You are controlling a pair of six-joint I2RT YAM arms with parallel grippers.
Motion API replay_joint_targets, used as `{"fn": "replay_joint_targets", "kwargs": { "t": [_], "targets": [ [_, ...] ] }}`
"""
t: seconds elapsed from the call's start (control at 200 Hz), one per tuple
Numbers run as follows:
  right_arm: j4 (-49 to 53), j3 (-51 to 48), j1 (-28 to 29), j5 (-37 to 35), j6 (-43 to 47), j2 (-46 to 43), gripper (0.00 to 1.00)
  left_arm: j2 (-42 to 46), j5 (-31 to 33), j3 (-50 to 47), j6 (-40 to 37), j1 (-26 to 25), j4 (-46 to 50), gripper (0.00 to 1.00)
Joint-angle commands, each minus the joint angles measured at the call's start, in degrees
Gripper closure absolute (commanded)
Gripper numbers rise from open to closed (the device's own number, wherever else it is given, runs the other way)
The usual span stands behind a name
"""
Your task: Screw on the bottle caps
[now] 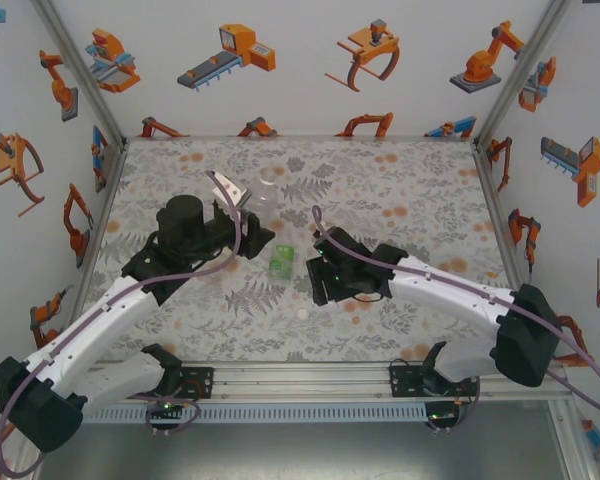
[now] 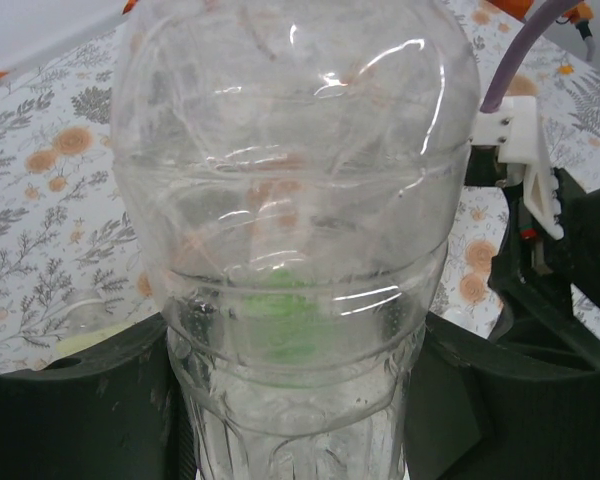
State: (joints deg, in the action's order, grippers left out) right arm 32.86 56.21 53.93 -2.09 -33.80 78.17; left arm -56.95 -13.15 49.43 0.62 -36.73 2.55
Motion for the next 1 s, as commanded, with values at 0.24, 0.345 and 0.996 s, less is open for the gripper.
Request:
{"fn": "replay_joint_targets", "kwargs": {
  "t": [0.24,0.345,0.996],
  "targets": [
    [1.5,5.0,4.5,-3.2,-4.2,7.3,0.45,8.3,4.4,-3.3,7.3,0.3,-3.1,0.83],
    [1.2,5.1,6.1,-3.1,-5.4,9.1,0.46,10.7,5.4,-2.7,7.3,0.6,-1.4,0.83],
    [-1.0,9.3,11.1,-8.4,-10.5,19.4,0.56,17.0,8.2,0.7,6.7,1.3,9.9,0.84]
  ]
}}
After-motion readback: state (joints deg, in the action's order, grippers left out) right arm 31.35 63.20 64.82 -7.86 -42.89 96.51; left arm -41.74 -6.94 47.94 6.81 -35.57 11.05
